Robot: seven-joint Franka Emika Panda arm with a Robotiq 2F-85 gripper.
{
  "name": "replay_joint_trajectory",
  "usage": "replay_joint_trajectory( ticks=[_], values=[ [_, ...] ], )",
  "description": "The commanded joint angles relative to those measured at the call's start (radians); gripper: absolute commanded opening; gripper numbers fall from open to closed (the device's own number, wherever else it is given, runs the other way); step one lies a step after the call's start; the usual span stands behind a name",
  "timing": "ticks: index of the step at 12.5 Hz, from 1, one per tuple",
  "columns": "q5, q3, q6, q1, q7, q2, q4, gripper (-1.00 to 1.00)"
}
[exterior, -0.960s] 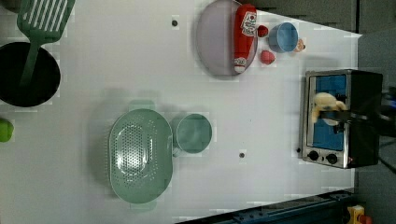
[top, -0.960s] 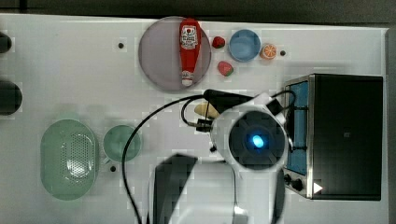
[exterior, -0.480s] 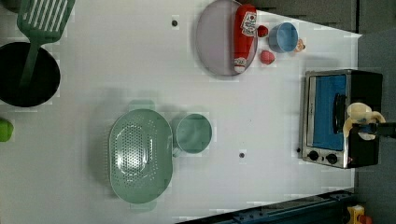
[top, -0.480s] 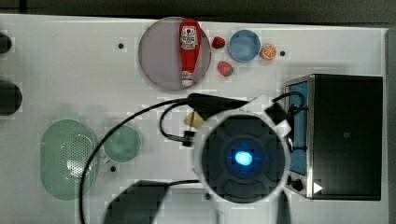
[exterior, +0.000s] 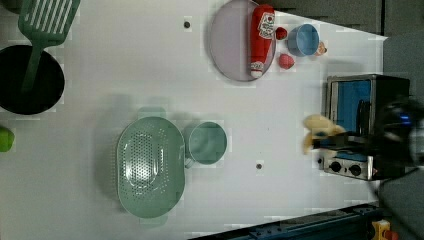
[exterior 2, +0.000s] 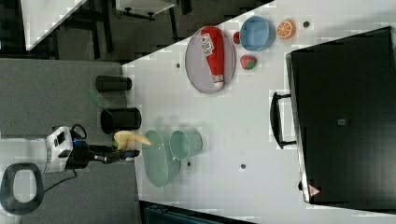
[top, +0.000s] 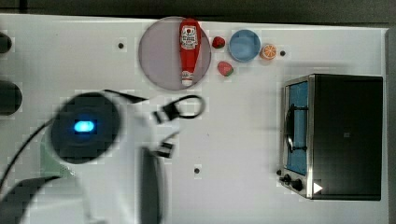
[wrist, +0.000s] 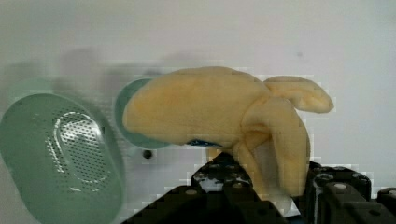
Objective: Pick Banana and place it in mug.
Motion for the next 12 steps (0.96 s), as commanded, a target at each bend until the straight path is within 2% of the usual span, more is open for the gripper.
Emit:
replay_joint_trajectory(
  ticks=[1, 5, 12],
  values=[
    [-0.008, 0.095, 0.07, 0.018, 0.269, 0.067, -0.02, -0.38],
    [-0.009, 0.183, 0.285, 0.02, 0.406, 0.17, -0.097, -0.38],
    [-0.014, 0.204, 0.625, 0.02, 0.475, 0.29, -0.272, -0.38]
  ],
)
